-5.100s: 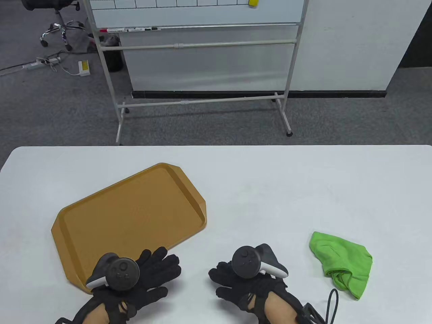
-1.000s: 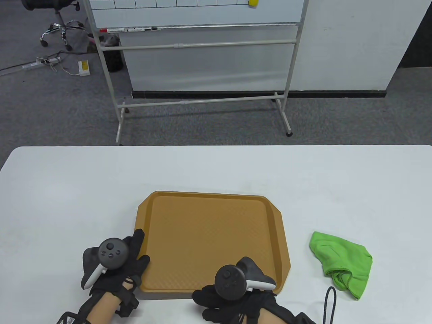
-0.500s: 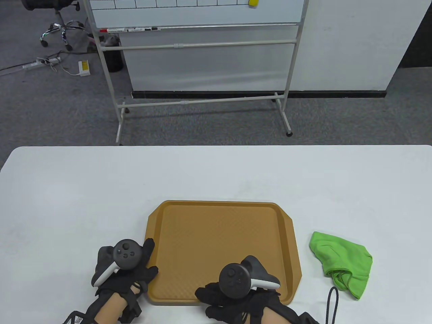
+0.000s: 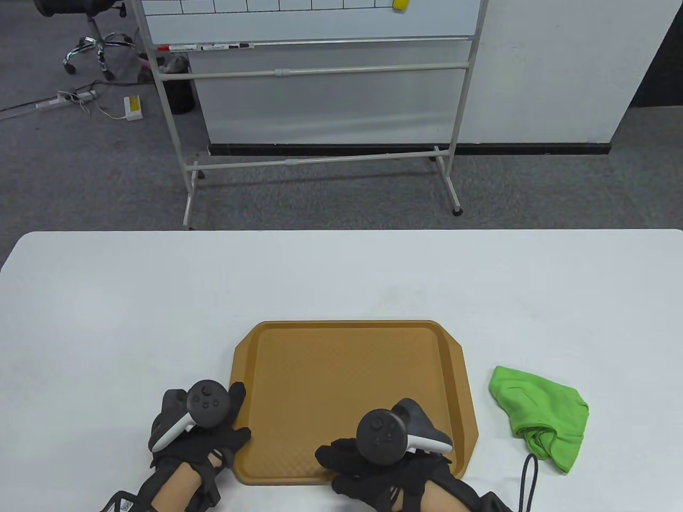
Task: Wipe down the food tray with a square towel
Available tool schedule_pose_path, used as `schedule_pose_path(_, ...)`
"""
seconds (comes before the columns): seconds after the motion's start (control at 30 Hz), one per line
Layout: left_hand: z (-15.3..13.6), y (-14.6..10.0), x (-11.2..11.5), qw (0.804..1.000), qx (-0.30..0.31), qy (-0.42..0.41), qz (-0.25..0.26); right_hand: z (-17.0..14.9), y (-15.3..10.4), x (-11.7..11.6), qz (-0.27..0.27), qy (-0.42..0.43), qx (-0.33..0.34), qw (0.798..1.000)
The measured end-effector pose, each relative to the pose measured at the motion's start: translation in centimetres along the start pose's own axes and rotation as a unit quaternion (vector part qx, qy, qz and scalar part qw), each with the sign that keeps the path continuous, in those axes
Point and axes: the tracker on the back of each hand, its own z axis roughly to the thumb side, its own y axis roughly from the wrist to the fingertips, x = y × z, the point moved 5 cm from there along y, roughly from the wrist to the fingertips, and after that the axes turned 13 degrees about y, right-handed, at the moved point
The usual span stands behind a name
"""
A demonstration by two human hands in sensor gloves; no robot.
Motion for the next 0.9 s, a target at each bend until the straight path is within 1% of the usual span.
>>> schedule_pose_path(0.03, 0.0, 0.0, 0.1, 1.0, 0.0, 0.003, -0.003, -0.6, -0.3, 0.9, -0.018, 0.0, -0.009, 1.0)
schedule_pose_path(0.1, 0.0, 0.0, 0.5, 1.0, -0.001, 0.011, -0.016, -2.9, -1.4, 3.6, -0.082, -0.003, -0.044, 0.996)
schedule_pose_path(0.17, 0.1, 0.1, 0.8, 0.999, -0.001, 0.023, -0.031, -5.7, -2.8, 6.1, -0.144, -0.004, -0.092, 0.985)
schedule_pose_path(0.2, 0.1, 0.1, 0.9, 0.999, 0.0, 0.029, -0.035, -7.3, -3.6, 7.3, -0.17, -0.003, -0.119, 0.978)
schedule_pose_path(0.23, 0.2, 0.1, 1.0, 0.999, 0.0, 0.031, -0.035, -8.4, -4.2, 7.9, -0.186, 0.001, -0.138, 0.973)
schedule_pose_path(0.3, 0.2, 0.1, 1.1, 0.999, 0.001, 0.032, -0.037, -11.3, -5.9, 9.4, -0.235, 0.014, -0.194, 0.952)
schedule_pose_path(0.33, 0.2, 0.1, 1.1, 0.999, 0.001, 0.032, -0.038, -12.9, -6.9, 10.1, -0.261, 0.021, -0.229, 0.937)
schedule_pose_path(0.37, 0.2, 0.0, 1.1, 0.999, 0.001, 0.032, -0.039, -14.0, -7.7, 10.4, -0.275, 0.027, -0.258, 0.926)
schedule_pose_path(0.4, 0.2, 0.0, 1.1, 0.999, 0.001, 0.032, -0.039, -15.0, -8.5, 10.7, -0.288, 0.031, -0.291, 0.912)
schedule_pose_path(0.43, 0.2, 0.0, 1.1, 0.999, 0.002, 0.033, -0.039, -16.6, -9.7, 11.0, -0.307, 0.033, -0.337, 0.889)
schedule_pose_path(0.47, 0.2, 0.0, 1.1, 0.999, 0.003, 0.032, -0.04, -17.4, -10.3, 11.1, -0.313, 0.034, -0.363, 0.877)
schedule_pose_path(0.53, 0.1, -0.1, 1.2, 0.999, 0.007, 0.03, -0.041, -19.9, -12.2, 10.7, -0.304, 0.059, -0.448, 0.839)
schedule_pose_path(0.57, 0.1, -0.1, 1.2, 0.999, 0.008, 0.029, -0.042, -20.6, -12.7, 10.4, -0.302, 0.068, -0.474, 0.824)
schedule_pose_path(0.6, 0.0, -0.1, 1.2, 0.999, 0.01, 0.026, -0.042, -21.7, -13.6, 10.0, -0.302, 0.08, -0.508, 0.803)
schedule_pose_path(0.73, -0.1, -0.1, 1.2, 0.999, 0.013, 0.024, -0.043, -24.3, -14.8, 9.0, -0.301, 0.11, -0.559, 0.765)
schedule_pose_path(0.83, -0.1, -0.1, 1.3, 0.999, 0.015, 0.024, -0.043, -25.1, -14.7, 8.5, -0.292, 0.14, -0.559, 0.763)
schedule_pose_path(0.9, -0.1, -0.1, 1.3, 0.999, 0.015, 0.024, -0.044, -24.8, -14.4, 8.8, -0.292, 0.116, -0.558, 0.768)
